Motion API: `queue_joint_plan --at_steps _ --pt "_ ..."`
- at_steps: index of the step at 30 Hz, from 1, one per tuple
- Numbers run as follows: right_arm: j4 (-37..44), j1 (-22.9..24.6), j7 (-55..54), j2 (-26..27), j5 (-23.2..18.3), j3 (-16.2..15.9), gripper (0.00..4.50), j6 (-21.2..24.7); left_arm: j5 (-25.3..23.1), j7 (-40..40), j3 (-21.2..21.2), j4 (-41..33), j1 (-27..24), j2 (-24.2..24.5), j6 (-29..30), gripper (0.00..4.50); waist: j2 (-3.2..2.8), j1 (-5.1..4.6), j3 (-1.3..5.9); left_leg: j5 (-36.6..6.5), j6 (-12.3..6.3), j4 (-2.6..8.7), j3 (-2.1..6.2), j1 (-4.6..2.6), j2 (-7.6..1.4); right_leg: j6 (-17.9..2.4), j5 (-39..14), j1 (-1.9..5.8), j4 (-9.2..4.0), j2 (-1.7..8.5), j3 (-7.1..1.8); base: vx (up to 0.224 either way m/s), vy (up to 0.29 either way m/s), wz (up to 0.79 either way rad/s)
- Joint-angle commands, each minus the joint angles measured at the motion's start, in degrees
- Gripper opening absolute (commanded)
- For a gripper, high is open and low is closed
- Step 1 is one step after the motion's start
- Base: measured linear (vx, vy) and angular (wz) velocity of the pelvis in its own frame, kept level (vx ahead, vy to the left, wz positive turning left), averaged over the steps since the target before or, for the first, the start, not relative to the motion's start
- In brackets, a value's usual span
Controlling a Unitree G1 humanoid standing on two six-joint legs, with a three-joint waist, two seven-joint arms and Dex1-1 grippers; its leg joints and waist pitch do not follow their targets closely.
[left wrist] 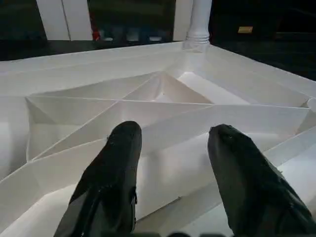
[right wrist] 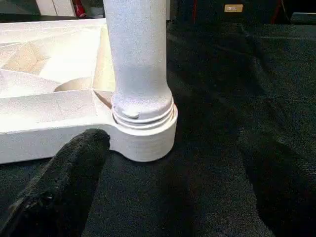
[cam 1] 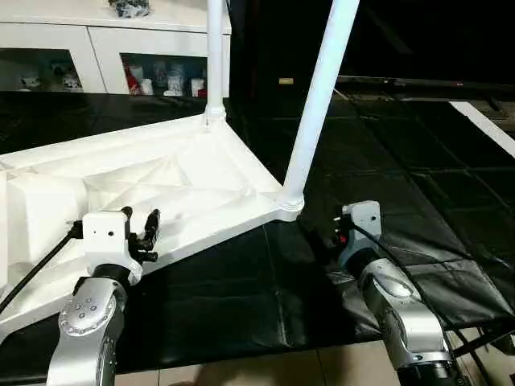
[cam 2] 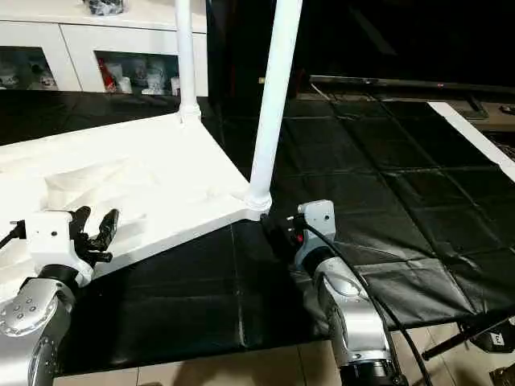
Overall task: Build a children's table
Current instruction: Rotate leg to tighten
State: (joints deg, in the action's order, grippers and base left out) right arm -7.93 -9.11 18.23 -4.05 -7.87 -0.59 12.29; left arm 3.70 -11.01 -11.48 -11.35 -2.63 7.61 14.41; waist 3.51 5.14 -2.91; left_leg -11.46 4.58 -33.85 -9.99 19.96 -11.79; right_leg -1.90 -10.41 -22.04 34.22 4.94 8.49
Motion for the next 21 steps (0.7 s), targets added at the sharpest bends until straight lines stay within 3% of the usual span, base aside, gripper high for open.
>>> queue_joint_plan --at_steps 1,21 --pt "0.39 -0.65 0.18 -0.54 -0.31 -0.10 4.50 0.48 0.20 -0.13 0.18 0.18 0.04 0.02 -0.52 2.47 -0.85 0.09 3.17 -11.49 -0.13 4.36 0.95 -0.07 -2.33 -3.71 -13.14 2.62 -4.27 4.16 -4.57 0.000 0.000 0.00" --pt "0.39 -0.65 0.18 -0.54 -0.31 -0.10 4.50 0.48 0.20 -0.13 0.18 0.18 0.04 0.02 -0.52 2.47 -0.88 0.10 3.17 -11.80 -0.04 4.40 0.99 -0.09 -2.35 -3.52 -13.61 2.59 -4.34 4.16 -4.55 0.000 0.000 0.00"
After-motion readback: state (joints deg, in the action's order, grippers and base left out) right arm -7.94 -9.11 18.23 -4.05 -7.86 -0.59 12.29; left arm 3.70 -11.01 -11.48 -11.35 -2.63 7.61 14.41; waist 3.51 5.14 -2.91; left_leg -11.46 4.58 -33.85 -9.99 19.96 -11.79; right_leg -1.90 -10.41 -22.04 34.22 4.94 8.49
